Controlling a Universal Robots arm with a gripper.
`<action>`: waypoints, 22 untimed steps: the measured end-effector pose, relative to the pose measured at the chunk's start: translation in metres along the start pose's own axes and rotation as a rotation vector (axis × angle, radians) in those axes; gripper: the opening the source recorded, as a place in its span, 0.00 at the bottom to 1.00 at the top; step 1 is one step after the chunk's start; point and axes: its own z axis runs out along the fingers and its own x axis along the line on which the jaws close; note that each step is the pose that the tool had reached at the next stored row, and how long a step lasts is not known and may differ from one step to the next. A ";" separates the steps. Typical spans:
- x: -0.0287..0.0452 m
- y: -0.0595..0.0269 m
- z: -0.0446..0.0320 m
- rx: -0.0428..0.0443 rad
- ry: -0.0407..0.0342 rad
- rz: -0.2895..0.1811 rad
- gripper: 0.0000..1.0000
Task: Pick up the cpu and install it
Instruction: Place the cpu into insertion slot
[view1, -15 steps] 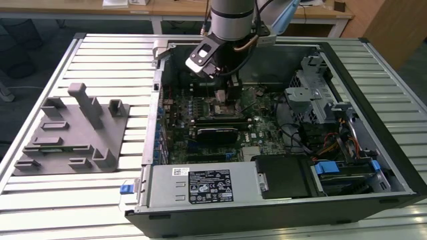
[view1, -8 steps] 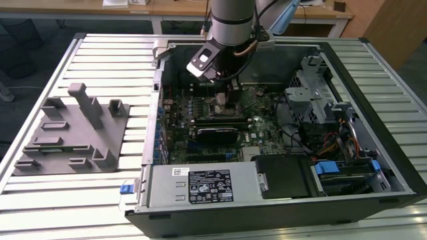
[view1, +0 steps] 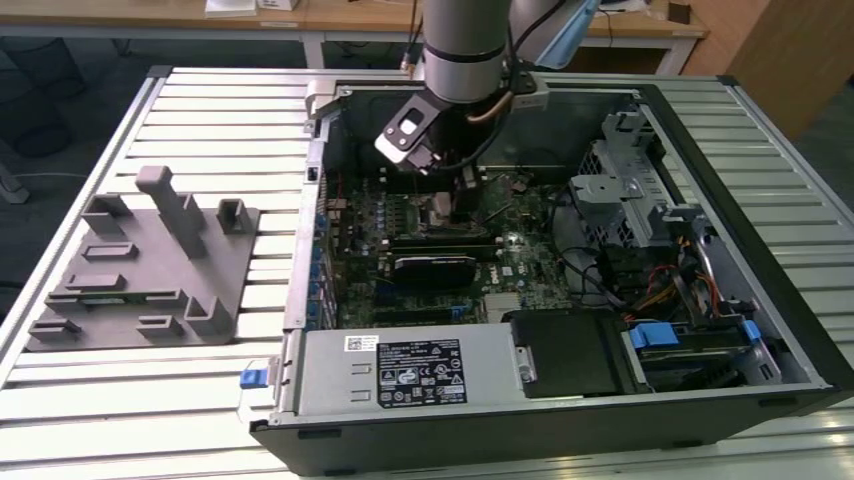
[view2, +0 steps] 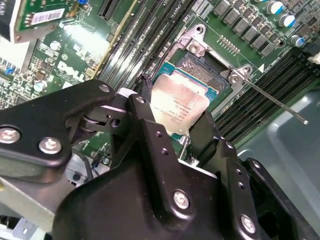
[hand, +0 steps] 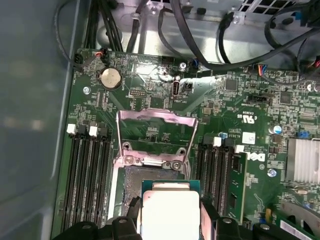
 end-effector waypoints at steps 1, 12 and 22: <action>0.0008 0.0000 0.0013 0.0001 -0.0003 0.004 0.54; 0.0095 -0.0001 0.0158 0.0006 -0.0022 0.038 0.54; 0.0119 -0.0005 0.0231 0.0007 -0.0026 0.048 0.54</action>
